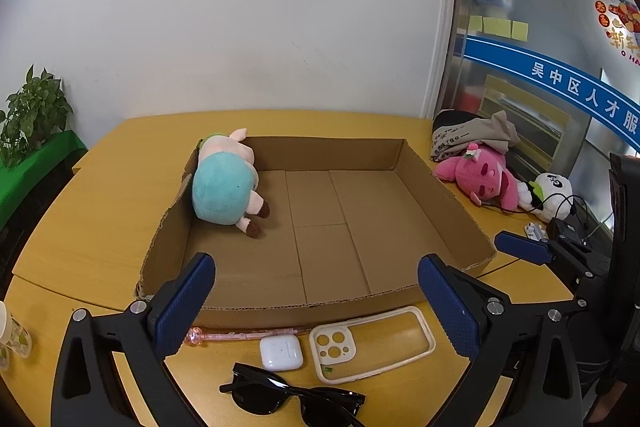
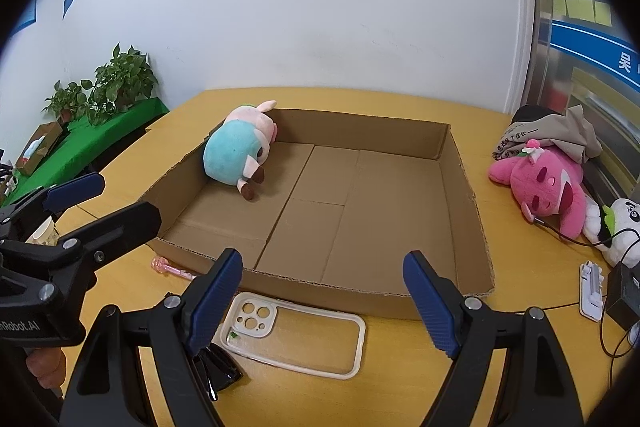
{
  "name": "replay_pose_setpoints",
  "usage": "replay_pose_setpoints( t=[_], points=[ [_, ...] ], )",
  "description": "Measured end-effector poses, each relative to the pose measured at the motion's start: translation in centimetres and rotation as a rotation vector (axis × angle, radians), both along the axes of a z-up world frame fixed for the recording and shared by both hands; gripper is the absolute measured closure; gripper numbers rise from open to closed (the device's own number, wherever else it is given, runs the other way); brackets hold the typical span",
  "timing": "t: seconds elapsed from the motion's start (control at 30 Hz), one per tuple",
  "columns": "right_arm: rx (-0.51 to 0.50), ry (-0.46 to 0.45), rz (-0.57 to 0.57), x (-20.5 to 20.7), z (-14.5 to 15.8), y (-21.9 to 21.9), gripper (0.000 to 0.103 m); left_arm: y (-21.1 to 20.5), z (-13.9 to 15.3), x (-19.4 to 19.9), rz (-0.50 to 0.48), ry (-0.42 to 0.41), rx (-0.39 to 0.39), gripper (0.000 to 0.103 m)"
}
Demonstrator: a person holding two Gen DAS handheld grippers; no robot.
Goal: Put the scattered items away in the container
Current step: 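Move the left tool back toward the items beside the box, then close the left tool on the rim of the white-framed phone case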
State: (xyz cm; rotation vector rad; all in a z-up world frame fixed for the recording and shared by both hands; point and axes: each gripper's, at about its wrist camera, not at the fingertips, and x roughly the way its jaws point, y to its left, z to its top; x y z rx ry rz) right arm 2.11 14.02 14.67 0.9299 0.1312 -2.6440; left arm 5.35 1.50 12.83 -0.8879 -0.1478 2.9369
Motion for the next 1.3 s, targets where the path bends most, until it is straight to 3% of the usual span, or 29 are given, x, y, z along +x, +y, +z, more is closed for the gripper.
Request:
replay_pose_setpoints(
  t=[0.3, 0.57, 0.73, 0.97, 1.07, 1.13, 1.3],
  points=[
    [-0.036, -0.019, 0.014, 0.3, -0.8, 1.8, 0.020, -0.4, -1.5, 0.1, 0.005, -0.054, -0.001, 0.000],
    [-0.030, -0.148, -0.091, -1.0, -5.9, 6.0, 0.020, -0.8, -5.5, -1.1, -0.025, -0.189, 0.054, 0.006],
    [-0.047, -0.258, -0.114, -1.5, -9.5, 7.3, 0.021, -0.1, -8.5, -2.7, -0.039, -0.299, 0.077, 0.017],
    [-0.033, -0.288, -0.077, -1.8, -11.1, 6.2, 0.022, 1.5, -11.8, -4.2, -0.080, -0.413, 0.077, 0.033],
    [-0.024, -0.292, -0.068, -2.0, -11.6, 5.8, 0.023, 1.9, -12.9, -4.5, -0.094, -0.446, 0.082, 0.044],
    [-0.017, -0.286, -0.074, -2.1, -12.0, 5.6, 0.024, 1.9, -13.6, -4.9, -0.088, -0.470, 0.091, 0.059],
    [-0.002, -0.299, -0.050, -2.4, -12.8, 4.8, 0.040, 1.5, -15.1, -5.5, -0.076, -0.514, 0.099, 0.065]
  ],
)
